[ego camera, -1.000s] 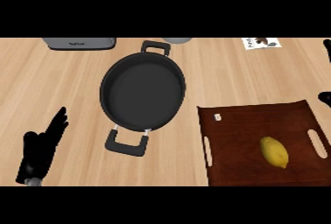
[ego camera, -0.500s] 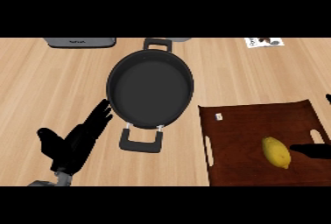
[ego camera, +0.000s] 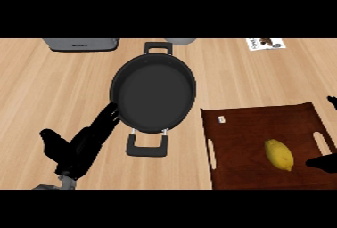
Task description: Pick the lemon from the tray and place it in the pot
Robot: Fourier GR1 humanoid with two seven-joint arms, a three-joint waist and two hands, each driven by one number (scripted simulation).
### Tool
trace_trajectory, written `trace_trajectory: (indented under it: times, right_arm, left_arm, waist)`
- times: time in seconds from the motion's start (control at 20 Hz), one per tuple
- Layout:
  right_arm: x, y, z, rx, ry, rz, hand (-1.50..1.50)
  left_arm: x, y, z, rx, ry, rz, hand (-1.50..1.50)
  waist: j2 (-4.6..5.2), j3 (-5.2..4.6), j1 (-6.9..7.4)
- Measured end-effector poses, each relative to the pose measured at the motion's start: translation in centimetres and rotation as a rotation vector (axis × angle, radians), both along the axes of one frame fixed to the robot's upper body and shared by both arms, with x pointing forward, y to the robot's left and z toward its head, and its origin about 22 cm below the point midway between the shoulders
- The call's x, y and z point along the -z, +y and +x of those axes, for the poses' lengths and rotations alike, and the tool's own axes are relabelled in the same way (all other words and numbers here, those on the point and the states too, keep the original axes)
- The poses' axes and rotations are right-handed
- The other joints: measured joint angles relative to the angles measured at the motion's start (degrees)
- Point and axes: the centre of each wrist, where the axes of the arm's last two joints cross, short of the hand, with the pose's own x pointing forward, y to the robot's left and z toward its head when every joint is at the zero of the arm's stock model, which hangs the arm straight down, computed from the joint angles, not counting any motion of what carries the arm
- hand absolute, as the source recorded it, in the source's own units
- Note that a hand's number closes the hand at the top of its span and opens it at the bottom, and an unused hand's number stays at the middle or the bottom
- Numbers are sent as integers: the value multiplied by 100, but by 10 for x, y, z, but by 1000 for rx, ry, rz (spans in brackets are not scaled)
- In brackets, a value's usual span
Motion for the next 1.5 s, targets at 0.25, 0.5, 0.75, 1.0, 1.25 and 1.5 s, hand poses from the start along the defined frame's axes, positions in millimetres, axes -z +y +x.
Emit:
trace_trajectory:
  times: [0.25, 0.5, 0.75, 1.0, 1.25, 1.5]
  right_arm:
    - [-54, 20, 0, 16, 127, 20, -150]
    - [-91, 50, -3, 78, 212, 48, -150]
    - [-89, 64, -5, 91, 236, 113, -150]
    - [-67, 81, 0, 86, 244, 146, -150]
    - [-48, 93, 1, 79, 272, 118, -150]
    - [-24, 89, 0, 123, 319, 31, -150]
  left_arm:
    - [0, 2, 4, 4, 1, -6, 0]
    - [3, -3, 3, 8, 3, -8, 0]
    - [1, 1, 4, 15, 0, -6, 0]
    - [-6, -5, 8, 12, 0, -12, 0]
    - [2, 0, 11, 14, -1, -10, 0]
    - [-5, 0, 6, 17, -1, -12, 0]
  waist:
    - [-3, -3, 3]
    - [4, 2, 44]
    - [12, 6, 71]
    - [18, 9, 87]
    - [21, 9, 85]
    - [18, 12, 85]
